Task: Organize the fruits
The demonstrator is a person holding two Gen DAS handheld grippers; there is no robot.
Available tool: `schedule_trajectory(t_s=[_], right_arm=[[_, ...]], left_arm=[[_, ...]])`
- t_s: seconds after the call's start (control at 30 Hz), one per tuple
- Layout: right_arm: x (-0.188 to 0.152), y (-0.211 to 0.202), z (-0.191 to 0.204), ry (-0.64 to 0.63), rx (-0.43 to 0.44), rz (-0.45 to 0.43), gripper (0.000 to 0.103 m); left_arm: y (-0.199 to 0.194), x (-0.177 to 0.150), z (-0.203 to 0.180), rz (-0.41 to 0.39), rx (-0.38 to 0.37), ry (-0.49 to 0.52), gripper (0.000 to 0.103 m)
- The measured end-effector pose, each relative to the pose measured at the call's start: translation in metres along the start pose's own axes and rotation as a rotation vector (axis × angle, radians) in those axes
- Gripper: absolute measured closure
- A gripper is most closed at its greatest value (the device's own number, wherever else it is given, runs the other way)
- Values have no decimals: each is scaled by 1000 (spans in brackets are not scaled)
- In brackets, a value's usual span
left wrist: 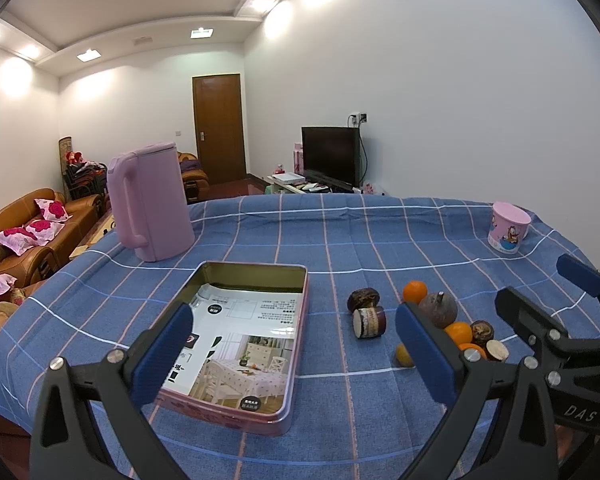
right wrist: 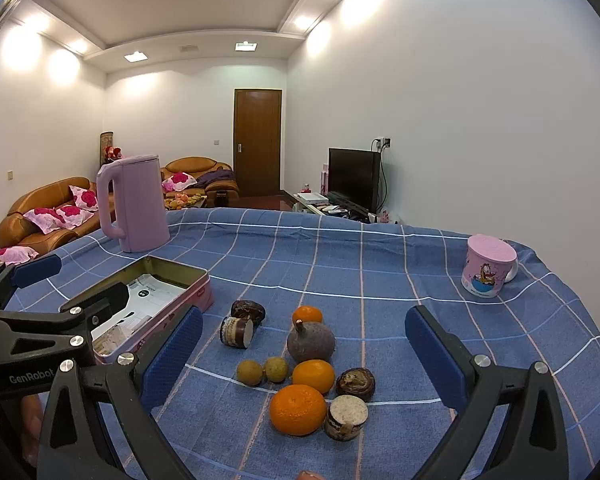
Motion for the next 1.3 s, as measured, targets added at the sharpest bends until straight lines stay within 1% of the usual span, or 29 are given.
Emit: schedule_trajectory(t_s=[0.87,1.1,1.2,1.3], right_arm=[[-4,0,0,5,-1,3,1],[-12,2,-9,8,-14,24,1],[-23,1,-21,13,-52,45,1],[-34,0,-35,49,-64,65,1]], left_arm=[[2,-2,2,4,-2,-3,0],[5,-9,-6,18,-3,11,0],[8,-14,-15,29,-10,25,0],[11,-20,-26,42,-22,39,0]])
Point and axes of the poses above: each gripper's, at about its wrist camera, not at the fingertips, and y roughly the way its jaws point, z to its left, x to its top, the point moved 4 cm from there along y, roughly the way its jaws point, and after that the axes turned 12 degrees about x, right-handed, at the moved point
